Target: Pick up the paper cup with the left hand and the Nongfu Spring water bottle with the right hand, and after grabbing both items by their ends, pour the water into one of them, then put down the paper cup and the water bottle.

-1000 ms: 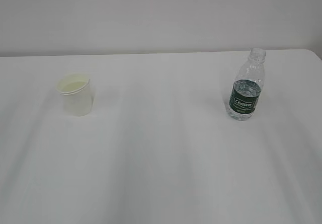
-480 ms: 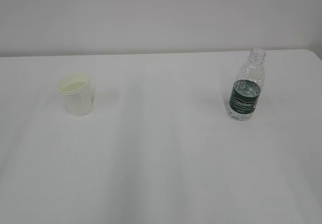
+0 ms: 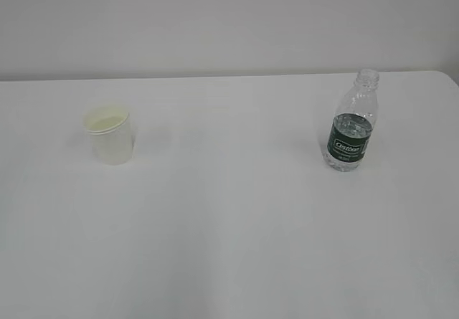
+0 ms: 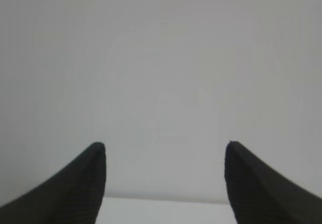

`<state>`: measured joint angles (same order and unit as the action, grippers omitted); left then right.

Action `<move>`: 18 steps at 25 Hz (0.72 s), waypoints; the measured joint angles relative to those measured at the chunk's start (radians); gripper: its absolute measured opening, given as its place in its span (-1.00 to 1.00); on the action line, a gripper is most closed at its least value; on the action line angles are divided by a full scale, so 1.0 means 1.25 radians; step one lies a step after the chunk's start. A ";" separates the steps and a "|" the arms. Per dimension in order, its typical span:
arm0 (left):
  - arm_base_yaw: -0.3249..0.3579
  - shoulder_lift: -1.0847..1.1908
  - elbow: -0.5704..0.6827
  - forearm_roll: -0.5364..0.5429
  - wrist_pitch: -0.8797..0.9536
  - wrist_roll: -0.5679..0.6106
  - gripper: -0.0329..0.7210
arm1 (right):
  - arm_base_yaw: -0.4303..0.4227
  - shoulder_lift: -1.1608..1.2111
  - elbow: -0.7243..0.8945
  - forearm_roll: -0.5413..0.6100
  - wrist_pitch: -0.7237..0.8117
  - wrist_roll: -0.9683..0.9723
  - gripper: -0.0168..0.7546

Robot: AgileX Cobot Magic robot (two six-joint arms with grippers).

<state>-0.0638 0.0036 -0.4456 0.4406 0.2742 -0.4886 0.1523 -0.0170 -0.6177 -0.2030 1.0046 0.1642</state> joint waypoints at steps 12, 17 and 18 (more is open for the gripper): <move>0.000 0.000 -0.149 -0.248 0.448 0.245 0.45 | 0.000 0.000 -0.001 0.028 0.166 -0.023 0.56; 0.000 0.000 -0.159 -0.326 0.687 0.309 0.45 | 0.000 0.000 -0.001 0.031 0.191 -0.036 0.56; 0.000 0.000 -0.159 -0.328 0.714 0.312 0.44 | 0.000 0.000 -0.001 0.031 0.197 -0.037 0.56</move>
<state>-0.0638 0.0036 -0.6441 0.0309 1.1670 -0.0987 0.1523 -0.0170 -0.6194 -0.1644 1.2510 0.1173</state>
